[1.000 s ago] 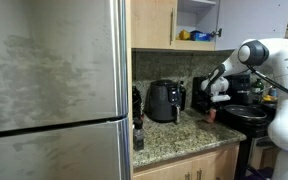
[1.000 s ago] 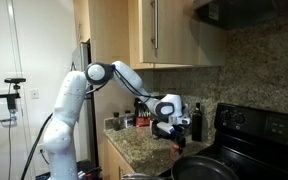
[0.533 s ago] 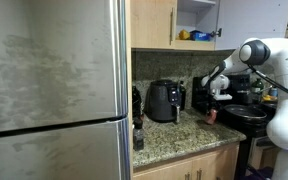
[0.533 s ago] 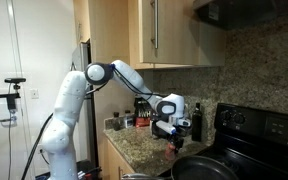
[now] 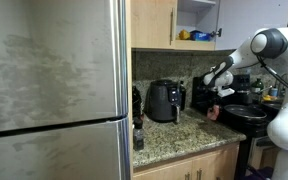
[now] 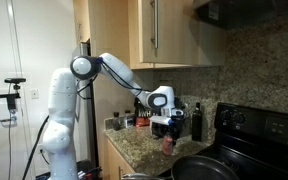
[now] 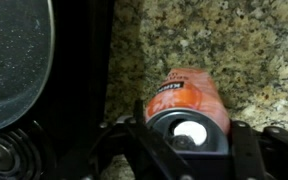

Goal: Put the pink can in the open cabinet, close the open cabinet door

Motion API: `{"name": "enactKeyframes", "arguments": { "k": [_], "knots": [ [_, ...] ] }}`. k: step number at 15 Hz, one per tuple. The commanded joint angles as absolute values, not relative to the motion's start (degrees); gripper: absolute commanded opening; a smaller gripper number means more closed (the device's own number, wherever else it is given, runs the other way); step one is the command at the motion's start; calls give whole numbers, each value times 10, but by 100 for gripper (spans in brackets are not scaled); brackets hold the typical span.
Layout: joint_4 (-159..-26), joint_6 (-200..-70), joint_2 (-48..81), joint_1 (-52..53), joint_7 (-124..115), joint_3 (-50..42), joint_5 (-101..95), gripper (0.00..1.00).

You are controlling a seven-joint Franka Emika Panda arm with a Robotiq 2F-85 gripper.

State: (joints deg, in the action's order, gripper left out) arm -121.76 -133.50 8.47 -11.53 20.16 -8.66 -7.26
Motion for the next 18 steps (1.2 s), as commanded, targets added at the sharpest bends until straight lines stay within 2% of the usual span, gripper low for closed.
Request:
{"name": "enactKeyframes", "arguments": {
  "k": [1, 6, 9, 10, 13, 14, 18],
  "knots": [
    [-1339, -1373, -45, -98, 177, -91, -175, 38],
    [-1440, -1372, -218, -109, 267, -122, -172, 38],
    [-1407, -1282, -173, -124, 290, -152, -197, 38],
    [-1416, -1309, -208, -111, 270, -143, -186, 63],
    [-1417, -1290, -189, -119, 285, -158, -188, 63],
    [-1416, -1290, -183, -119, 285, -157, -188, 38],
    [-1441, -1304, -306, -90, 305, -136, -175, 38]
  ]
}}
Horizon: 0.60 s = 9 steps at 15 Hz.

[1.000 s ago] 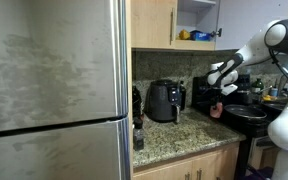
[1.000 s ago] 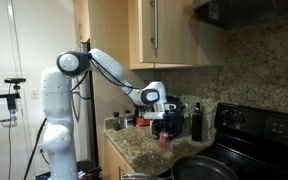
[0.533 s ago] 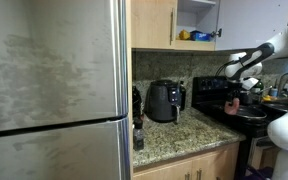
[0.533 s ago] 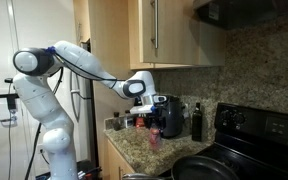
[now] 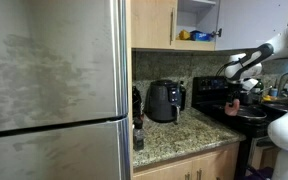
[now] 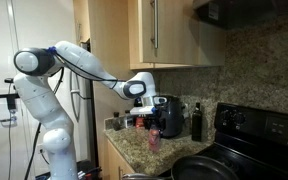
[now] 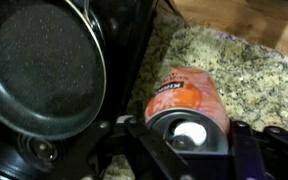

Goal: Put the pink can in the open cabinet, close the open cabinet door

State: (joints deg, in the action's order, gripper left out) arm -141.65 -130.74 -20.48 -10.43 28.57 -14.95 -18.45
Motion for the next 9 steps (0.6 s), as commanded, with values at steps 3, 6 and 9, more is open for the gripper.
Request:
{"name": "enactKeyframes", "arguments": {
  "k": [3, 6, 9],
  "knots": [
    [-1446, -1294, -408, -67, 322, -132, -167, 38],
    [-1420, -1296, -407, -56, 300, -135, -167, 63],
    [-1432, -1279, -486, -46, 305, -141, -160, 63]
  ]
}}
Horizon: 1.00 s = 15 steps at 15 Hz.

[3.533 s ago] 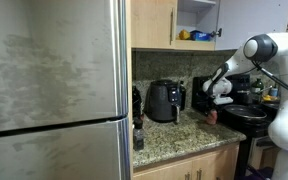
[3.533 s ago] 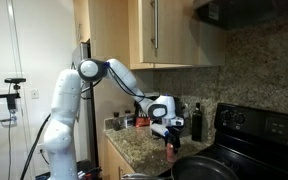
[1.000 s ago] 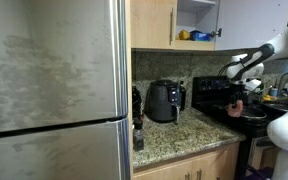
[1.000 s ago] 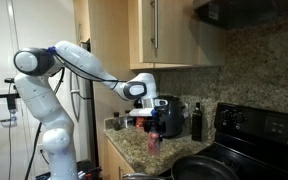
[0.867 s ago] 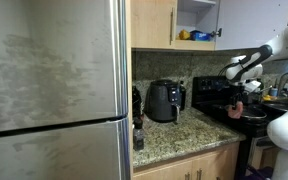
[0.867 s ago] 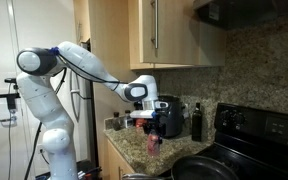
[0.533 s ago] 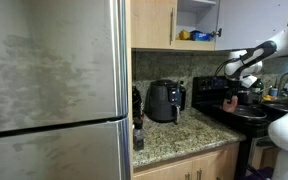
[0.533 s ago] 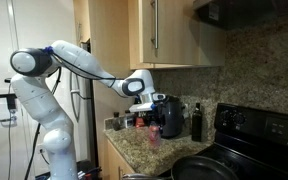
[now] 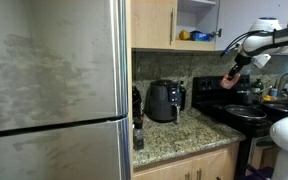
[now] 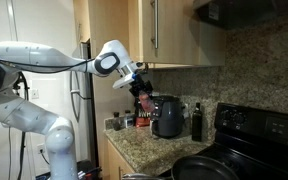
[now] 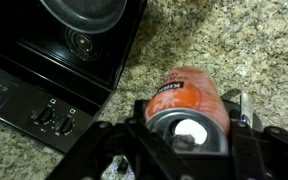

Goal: Put the pink can in the open cabinet, close the open cabinet door

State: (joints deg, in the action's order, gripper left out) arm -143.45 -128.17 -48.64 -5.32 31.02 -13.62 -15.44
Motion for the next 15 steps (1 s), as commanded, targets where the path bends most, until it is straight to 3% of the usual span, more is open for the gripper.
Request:
{"name": "enactKeyframes", "arguments": {
  "k": [1, 9, 10, 12, 13, 15],
  "knots": [
    [-1436, -1278, -470, -53, 302, -131, -178, 38],
    [-1286, -1253, -531, 31, 215, -73, -80, 38],
    [-1326, -1273, -530, 27, 236, -85, -102, 63],
    [-1294, -1261, -541, 34, 216, -74, -92, 63],
    [-1290, -1257, -542, 35, 214, -73, -90, 38],
    [-1271, -1251, -523, 34, 201, -60, -89, 38]
  ]
}}
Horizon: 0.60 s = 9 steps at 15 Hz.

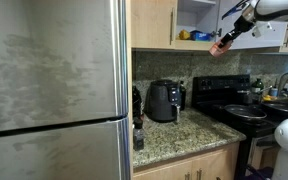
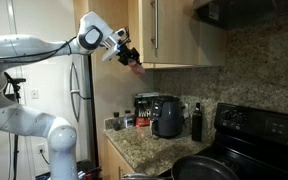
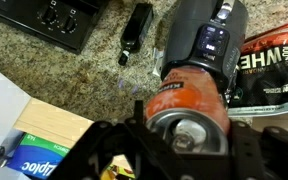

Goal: Put the pink can in the open cabinet, close the open cabinet door

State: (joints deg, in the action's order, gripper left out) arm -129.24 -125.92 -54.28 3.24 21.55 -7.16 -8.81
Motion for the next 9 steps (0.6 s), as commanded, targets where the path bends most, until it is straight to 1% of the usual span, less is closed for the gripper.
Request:
{"name": "enactKeyframes", "arguments": {
  "k": [1, 3, 6, 7, 9],
  "knots": [
    [-1228, -1232, -504, 35, 179, -48, -77, 38],
    [-1151, -1219, -461, 40, 122, -29, -45, 38],
    [-1054, -1238, -385, 20, 10, -1, -12, 38],
    [-1133, -1250, -455, 33, 55, -12, -30, 63],
    [-1084, -1250, -412, 29, 19, -1, -22, 63]
  ]
}}
